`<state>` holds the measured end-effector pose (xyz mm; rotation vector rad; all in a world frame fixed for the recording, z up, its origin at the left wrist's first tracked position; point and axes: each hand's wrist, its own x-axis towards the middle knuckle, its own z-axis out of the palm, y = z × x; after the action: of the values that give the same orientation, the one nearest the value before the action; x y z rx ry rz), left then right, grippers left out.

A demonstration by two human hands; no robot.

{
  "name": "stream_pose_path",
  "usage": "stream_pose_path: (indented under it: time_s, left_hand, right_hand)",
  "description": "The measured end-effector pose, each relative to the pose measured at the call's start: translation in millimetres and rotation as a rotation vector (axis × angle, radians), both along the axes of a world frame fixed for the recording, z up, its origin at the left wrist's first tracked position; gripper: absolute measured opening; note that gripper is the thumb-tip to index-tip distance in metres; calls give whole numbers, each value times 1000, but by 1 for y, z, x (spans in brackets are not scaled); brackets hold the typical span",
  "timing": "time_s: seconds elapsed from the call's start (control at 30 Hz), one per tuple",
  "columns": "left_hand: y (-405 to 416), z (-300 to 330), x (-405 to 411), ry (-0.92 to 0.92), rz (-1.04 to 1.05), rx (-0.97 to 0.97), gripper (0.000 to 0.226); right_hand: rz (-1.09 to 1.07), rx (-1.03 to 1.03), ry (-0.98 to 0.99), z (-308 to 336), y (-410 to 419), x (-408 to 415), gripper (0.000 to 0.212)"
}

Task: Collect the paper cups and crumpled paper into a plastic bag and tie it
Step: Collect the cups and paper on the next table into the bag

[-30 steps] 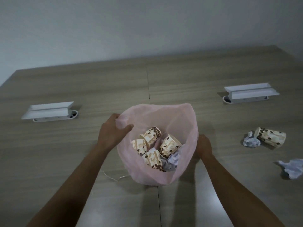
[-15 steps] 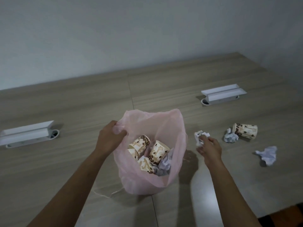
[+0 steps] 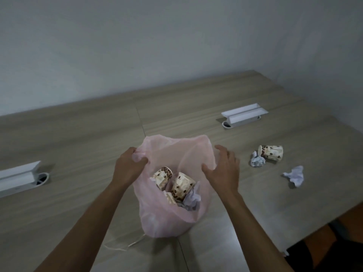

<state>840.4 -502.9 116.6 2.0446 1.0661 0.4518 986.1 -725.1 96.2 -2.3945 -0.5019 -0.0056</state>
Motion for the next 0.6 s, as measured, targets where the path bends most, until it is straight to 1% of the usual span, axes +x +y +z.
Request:
stream_pose_path:
  time_s: [0.03,0.07,0.1,0.17,0.2,0.3,0.43,0.6]
  left_hand:
    - [1,0,1,-7,-8,-6,44]
    - [2,1,3,-13,-16,-17,45]
    - [2,0,5,-22,-30,-21,45]
    - [1,1,12,-41,-64,-18,46]
    - [0,1,17,-49,-82,-14,48]
    - [-10,4,35,-77,-122,-11,48]
    - [-36,7,63,-125,-189,-40,44]
    - [-73,6,102,-166,-272,-88,35]
  right_hand:
    - [-64,16,112,-4,-5,5,68]
    - [-92,43,220,-8,-9,9,62]
    - [-100,68,280,-11,-14,12,52]
    - [-142,111,269,-12,-27,16,33]
    - [-180,151,257,-10,-33,18,29]
    - [-256,261,254,-3,-53,24,26]
    - [-332,311,225,2,-84,33,24]
    - [-437,366,165,-8,-129,40,12]
